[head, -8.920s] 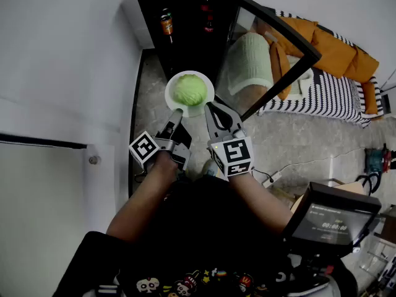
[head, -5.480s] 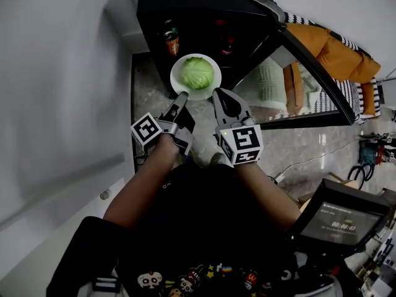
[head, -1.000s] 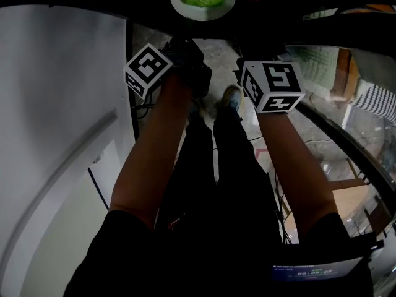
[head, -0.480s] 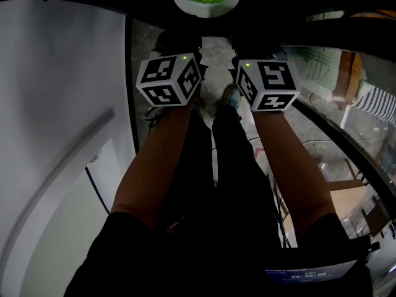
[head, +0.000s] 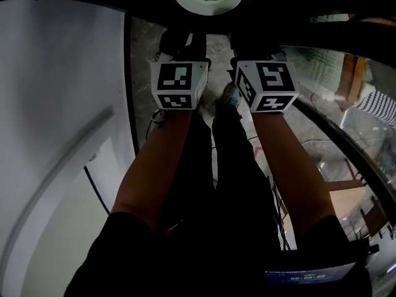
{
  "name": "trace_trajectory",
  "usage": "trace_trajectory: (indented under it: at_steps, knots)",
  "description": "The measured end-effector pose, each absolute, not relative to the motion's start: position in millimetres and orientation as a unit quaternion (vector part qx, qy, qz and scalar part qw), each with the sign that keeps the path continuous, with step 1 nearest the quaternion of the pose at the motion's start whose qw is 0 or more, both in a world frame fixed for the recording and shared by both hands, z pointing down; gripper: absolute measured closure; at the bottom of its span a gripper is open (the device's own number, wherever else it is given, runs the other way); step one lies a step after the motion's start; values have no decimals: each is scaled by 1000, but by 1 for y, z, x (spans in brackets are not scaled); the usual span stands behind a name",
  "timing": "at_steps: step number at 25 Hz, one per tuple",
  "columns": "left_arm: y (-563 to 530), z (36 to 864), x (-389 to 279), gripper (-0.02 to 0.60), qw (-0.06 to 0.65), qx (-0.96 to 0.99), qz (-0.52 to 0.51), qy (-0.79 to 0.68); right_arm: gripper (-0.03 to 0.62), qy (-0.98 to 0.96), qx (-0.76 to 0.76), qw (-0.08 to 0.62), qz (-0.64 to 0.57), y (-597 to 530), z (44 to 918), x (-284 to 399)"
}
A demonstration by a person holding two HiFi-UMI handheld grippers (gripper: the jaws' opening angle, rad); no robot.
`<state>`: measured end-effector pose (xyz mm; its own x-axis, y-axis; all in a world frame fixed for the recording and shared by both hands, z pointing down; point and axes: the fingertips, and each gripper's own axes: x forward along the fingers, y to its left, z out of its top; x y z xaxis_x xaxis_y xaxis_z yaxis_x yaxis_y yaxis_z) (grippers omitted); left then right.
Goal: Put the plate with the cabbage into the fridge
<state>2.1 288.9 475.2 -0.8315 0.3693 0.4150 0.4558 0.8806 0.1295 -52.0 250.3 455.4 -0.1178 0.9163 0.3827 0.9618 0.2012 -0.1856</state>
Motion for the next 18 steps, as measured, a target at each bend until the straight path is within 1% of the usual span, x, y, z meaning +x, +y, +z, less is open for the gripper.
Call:
trace_trajectory:
  at_steps: [18]
  knots:
    - [294, 482, -22, 578, 207, -227, -125, -943, 588, -749, -623, 217, -61, 248, 461, -64]
